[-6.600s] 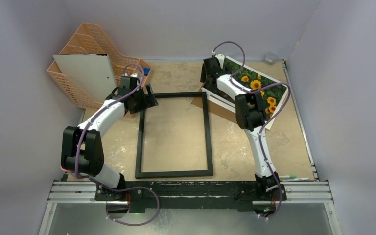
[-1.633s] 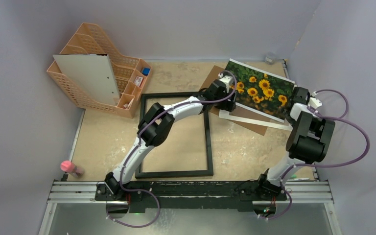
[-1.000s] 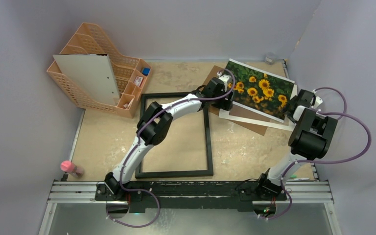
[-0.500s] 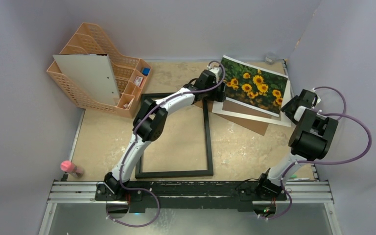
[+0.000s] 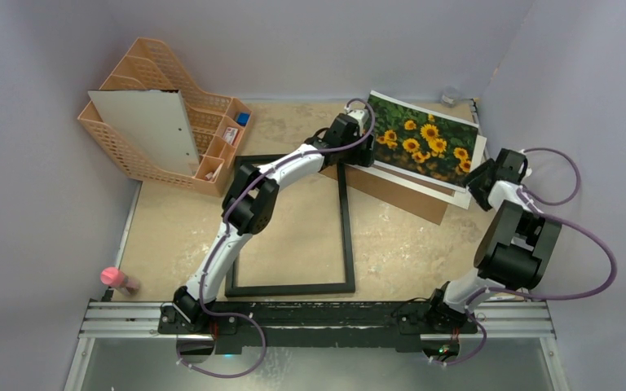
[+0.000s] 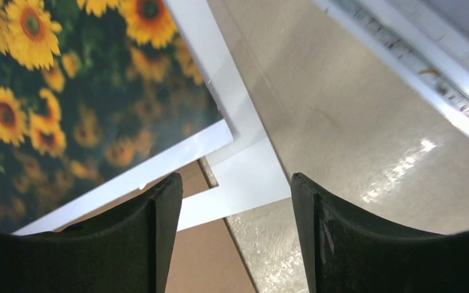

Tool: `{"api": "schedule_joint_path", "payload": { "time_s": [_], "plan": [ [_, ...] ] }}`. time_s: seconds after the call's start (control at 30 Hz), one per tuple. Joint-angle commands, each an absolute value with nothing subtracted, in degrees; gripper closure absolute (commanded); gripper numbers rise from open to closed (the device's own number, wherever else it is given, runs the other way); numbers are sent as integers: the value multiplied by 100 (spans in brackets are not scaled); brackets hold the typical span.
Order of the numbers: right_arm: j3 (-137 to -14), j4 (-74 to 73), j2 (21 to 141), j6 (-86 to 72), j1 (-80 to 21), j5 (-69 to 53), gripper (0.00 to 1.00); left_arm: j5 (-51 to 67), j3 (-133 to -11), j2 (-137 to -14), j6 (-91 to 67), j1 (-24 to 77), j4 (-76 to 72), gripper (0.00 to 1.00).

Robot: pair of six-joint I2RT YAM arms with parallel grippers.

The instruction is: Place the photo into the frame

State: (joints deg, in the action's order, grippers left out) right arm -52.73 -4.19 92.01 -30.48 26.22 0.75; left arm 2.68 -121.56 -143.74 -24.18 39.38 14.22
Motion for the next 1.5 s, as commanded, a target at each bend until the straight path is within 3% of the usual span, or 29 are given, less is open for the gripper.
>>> {"api": "schedule_joint_path", "payload": {
  "time_s": [0.0,0.17,0.37,0.63,0.93,1.2,1.47],
  "plan": [
    [-5785,-825,9135,-3130,2637,763,30,-298,-12259,-14319,-2130,3684,1893,17],
    [-6194,-685,9536,-2905,2637,431,19,-82,-12432,-14186,-2133,3691,1793,17],
    [-6582,-831,10094,-2925,2637,312,14,254,-12516,-14063,-2579,3690,1193,16],
    [-6547,-971,10324,-3183,2645,594,11,673,-12412,-14279,-3258,3808,-358,16],
    [-6150,-591,10450,-3437,2705,-98,15,739,-12388,-14960,-3574,4028,-1946,15],
    [-5978,-483,10580,-3390,2733,-245,17,649,-12582,-15572,-3547,4157,-1641,15],
    [-6264,-757,10457,-3142,2733,1259,18,-539,-12982,-15713,-3002,4147,-81,15]
  ]
}}
